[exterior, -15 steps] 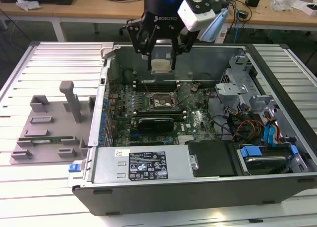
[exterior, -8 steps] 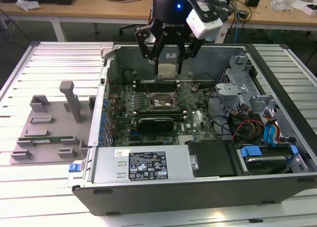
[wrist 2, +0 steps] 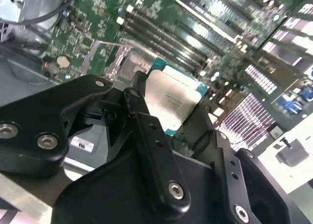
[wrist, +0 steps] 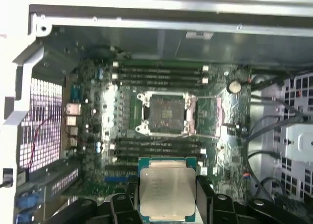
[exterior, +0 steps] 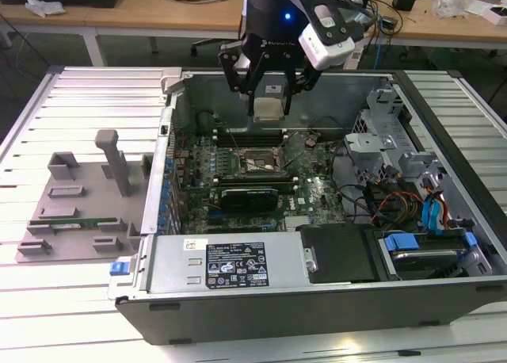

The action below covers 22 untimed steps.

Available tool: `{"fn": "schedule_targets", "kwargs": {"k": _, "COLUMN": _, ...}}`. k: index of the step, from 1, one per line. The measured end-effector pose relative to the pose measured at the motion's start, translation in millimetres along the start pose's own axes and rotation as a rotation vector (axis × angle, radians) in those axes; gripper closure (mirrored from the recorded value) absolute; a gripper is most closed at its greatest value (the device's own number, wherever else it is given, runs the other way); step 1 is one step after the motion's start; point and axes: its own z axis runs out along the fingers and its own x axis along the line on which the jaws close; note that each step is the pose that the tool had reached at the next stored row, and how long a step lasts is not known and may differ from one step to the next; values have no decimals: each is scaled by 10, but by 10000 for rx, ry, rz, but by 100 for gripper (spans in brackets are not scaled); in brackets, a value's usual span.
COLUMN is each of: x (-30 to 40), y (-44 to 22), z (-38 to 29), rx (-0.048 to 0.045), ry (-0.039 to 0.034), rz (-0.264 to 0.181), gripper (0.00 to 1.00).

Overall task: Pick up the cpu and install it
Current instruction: 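Pick up the cpu and move it towards the insertion slot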

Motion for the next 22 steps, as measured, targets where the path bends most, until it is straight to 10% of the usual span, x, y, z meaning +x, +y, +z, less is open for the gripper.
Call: {"fn": "schedule_targets", "kwargs": {"k": 22, "x": -277, "y": 90, "z": 380, "rx": 67, "ry": 65, "rz": 2, "gripper": 45}}
